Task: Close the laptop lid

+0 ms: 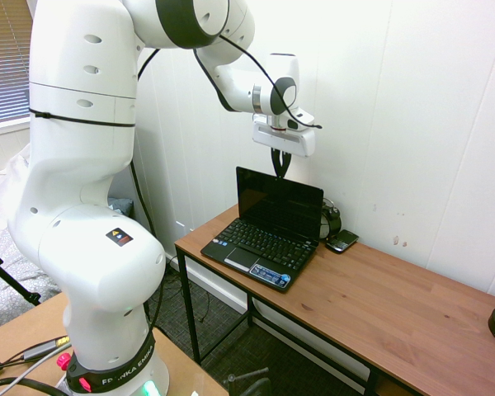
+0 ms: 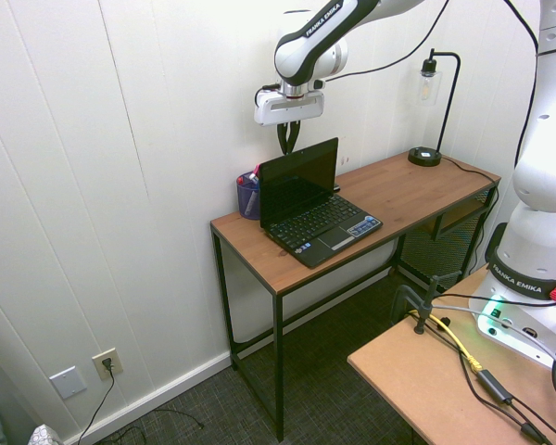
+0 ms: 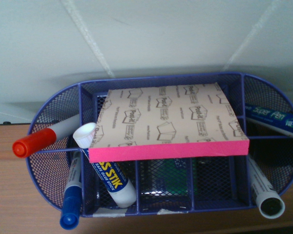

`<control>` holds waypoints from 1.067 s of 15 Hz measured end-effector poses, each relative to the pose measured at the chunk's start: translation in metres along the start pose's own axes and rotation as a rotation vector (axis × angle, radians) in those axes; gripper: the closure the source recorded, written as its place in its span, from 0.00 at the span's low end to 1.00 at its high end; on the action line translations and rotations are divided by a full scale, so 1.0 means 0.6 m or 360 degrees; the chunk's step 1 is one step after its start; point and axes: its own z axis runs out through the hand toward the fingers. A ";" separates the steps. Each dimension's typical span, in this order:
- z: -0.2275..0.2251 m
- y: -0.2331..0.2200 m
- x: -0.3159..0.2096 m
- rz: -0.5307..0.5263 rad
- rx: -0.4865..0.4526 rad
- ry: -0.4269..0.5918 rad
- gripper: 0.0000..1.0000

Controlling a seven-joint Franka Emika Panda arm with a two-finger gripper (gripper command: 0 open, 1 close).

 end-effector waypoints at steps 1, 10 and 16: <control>0.004 0.005 0.001 0.0007 -0.0007 -0.0010 1.00; 0.050 0.071 -0.039 0.0025 0.0005 -0.0074 1.00; 0.082 0.139 -0.085 0.0070 -0.0005 -0.0120 1.00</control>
